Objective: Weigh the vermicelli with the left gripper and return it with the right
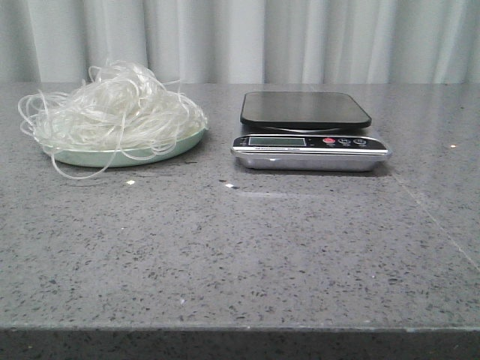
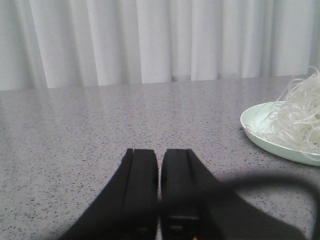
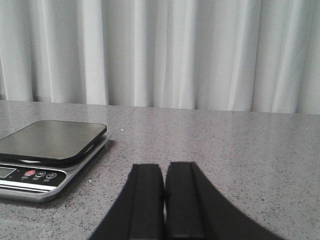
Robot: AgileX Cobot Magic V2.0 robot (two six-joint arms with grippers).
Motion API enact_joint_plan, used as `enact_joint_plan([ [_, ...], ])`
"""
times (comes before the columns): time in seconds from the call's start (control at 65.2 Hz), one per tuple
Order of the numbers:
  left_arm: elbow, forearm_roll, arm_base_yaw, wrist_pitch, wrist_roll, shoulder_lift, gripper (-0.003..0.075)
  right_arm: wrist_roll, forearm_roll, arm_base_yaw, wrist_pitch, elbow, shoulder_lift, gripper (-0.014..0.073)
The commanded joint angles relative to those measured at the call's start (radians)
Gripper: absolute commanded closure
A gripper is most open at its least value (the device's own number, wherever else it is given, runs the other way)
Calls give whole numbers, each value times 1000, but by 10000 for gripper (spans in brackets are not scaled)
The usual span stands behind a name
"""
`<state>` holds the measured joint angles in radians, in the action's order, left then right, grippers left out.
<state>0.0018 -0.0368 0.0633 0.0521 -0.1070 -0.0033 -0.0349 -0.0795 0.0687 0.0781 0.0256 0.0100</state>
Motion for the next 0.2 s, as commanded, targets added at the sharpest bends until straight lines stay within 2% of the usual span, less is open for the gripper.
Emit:
enact_joint_plan([
  [0.0,9,-7,2,-79,2,-22,575,-1,8,-5,70,-6,17,414],
  [0.184,9,-7,2,-79,2,-22,575,-1,8,-5,69,-6,17,414],
])
